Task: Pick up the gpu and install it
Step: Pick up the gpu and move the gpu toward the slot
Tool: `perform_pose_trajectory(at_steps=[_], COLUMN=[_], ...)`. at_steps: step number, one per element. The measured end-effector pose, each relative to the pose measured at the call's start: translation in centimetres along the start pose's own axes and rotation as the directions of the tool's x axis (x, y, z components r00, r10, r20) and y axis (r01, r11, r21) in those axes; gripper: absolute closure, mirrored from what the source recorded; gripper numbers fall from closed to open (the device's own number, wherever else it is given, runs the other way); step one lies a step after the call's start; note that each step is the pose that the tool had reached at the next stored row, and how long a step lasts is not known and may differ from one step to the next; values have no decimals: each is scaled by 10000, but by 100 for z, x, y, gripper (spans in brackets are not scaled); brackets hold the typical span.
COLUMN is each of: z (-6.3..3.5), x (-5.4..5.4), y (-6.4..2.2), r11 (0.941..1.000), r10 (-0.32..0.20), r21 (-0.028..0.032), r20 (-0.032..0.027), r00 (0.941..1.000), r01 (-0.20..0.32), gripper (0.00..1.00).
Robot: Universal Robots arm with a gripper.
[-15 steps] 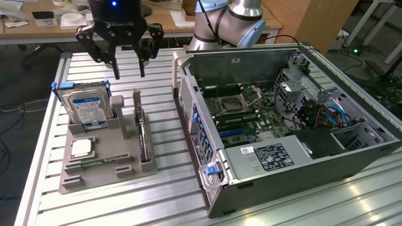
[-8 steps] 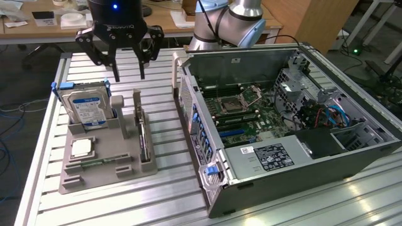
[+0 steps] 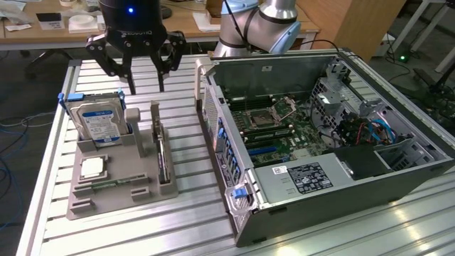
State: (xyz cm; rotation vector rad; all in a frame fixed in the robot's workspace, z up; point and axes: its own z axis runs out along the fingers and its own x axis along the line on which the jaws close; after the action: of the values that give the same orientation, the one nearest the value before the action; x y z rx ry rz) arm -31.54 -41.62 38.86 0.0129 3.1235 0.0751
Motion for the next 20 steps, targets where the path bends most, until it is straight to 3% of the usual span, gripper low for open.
perform_pose_trajectory(at_steps=[7,8,10,13,20], z=[12,15,24,52,150], x=[-1,0,0,1,2], y=[-65,-73,-79,-82,-87], r11=[10000,10000,10000,10000,10000], r10=[-1,0,1,1,-1], r21=[0,0,0,5,31], r20=[0,0,1,0,0], r00=[10000,10000,10000,10000,10000], r01=[1,0,-1,-1,1], gripper=[45,40,40,28,28])
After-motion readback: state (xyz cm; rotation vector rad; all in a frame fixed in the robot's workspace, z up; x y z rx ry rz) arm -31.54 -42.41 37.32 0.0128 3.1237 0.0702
